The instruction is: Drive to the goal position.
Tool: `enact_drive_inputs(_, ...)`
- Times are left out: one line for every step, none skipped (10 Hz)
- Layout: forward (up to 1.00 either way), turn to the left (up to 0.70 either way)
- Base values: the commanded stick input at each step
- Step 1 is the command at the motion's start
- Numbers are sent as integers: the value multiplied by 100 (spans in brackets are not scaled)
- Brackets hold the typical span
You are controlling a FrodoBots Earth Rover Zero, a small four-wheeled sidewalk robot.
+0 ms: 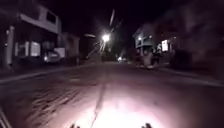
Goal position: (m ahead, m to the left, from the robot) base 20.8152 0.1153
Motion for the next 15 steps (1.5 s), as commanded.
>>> enact_drive_inputs(85,0)
enact_drive_inputs(85,0)
enact_drive_inputs(85,0)
enact_drive_inputs(85,0)
enact_drive_inputs(85,0)
enact_drive_inputs(85,0)
enact_drive_inputs(85,0)
enact_drive_inputs(85,0)
enact_drive_inputs(85,0)
enact_drive_inputs(85,0)
enact_drive_inputs(85,0)
enact_drive_inputs(85,0)
enact_drive_inputs(85,0)
enact_drive_inputs(85,0)
enact_drive_inputs(85,0)
